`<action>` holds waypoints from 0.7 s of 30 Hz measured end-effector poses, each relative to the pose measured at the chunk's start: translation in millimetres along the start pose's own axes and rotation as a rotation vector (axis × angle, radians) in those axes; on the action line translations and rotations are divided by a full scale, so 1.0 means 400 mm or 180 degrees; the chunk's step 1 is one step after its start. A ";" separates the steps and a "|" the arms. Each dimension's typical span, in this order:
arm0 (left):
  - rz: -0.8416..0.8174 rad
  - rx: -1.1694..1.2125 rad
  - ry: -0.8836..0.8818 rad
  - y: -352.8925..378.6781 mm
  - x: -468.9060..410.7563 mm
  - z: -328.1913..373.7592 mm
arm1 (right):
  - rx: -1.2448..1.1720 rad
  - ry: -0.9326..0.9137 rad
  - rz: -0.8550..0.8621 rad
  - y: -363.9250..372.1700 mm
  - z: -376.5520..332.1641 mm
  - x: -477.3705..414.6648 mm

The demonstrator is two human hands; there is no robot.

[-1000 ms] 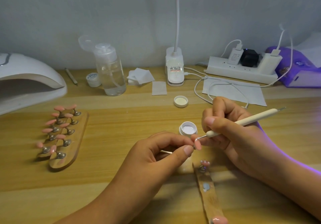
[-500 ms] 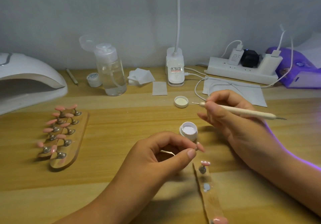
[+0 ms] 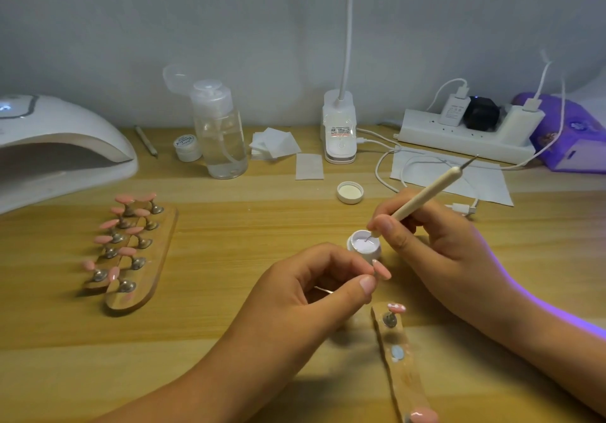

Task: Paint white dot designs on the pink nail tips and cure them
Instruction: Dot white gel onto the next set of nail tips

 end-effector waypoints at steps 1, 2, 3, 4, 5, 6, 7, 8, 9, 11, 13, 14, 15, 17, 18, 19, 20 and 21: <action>-0.0003 0.0003 -0.0001 0.000 0.000 0.000 | 0.0028 0.0010 -0.0020 0.001 0.002 -0.001; -0.0007 0.0007 -0.0006 -0.001 0.001 0.000 | 0.0048 0.0022 -0.0050 0.003 0.003 -0.001; -0.0012 0.0002 -0.0014 -0.001 0.001 0.000 | 0.0055 0.0032 -0.0090 0.006 0.004 -0.002; -0.0017 -0.0017 -0.0022 -0.002 0.001 -0.001 | 0.0059 0.0040 -0.0132 0.009 0.005 -0.002; -0.0025 -0.0035 -0.0029 -0.002 0.002 -0.001 | 0.0071 0.0042 -0.0170 0.012 0.006 -0.003; -0.0034 -0.0043 -0.0032 -0.002 0.002 -0.002 | 0.0089 0.0044 -0.0201 0.014 0.006 -0.003; -0.0043 -0.0045 -0.0036 -0.001 0.002 -0.002 | 0.0111 0.0042 -0.0218 0.015 0.006 -0.003; -0.0047 -0.0053 -0.0038 -0.001 0.002 -0.002 | 0.0135 0.0035 -0.0226 0.015 0.006 -0.003; -0.0047 -0.0064 -0.0043 -0.001 0.002 -0.002 | 0.0159 0.0023 -0.0232 0.015 0.005 -0.002; -0.0044 -0.0065 -0.0059 -0.002 0.002 -0.003 | 0.0176 0.0018 -0.0240 0.016 0.005 -0.001; -0.0047 -0.0065 -0.0063 -0.002 0.003 -0.003 | 0.0158 0.0035 -0.0237 0.017 0.005 -0.001; -0.0046 -0.0068 -0.0060 -0.002 0.002 -0.003 | 0.0146 0.0048 -0.0228 0.017 0.005 0.000; -0.0043 -0.0060 -0.0059 -0.002 0.002 -0.003 | 0.0119 0.0057 -0.0194 0.014 0.004 0.000; -0.0042 -0.0024 -0.0052 -0.001 0.002 -0.003 | -0.0015 0.0106 -0.0011 0.001 0.001 0.001; -0.0047 -0.0005 -0.0048 0.000 0.001 -0.003 | -0.0151 0.0173 0.0126 -0.008 0.000 0.001; -0.0052 0.0009 -0.0048 0.000 0.002 -0.002 | -0.0350 0.0267 0.0281 -0.018 0.002 0.002; -0.0049 0.0018 -0.0045 0.000 0.001 -0.002 | -0.0615 0.0370 0.0439 -0.028 0.004 0.003; -0.0038 0.0028 -0.0043 0.000 0.001 -0.002 | -0.0922 0.0468 0.0577 -0.038 0.010 0.005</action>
Point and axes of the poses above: each hand's wrist, its own x-axis away from the middle knuckle, its own y-axis out of the palm, z = x × y, the point moved 7 cm from there along -x, towards the middle knuckle, and after that the axes turned 2 degrees about y, right-handed, at the moved point
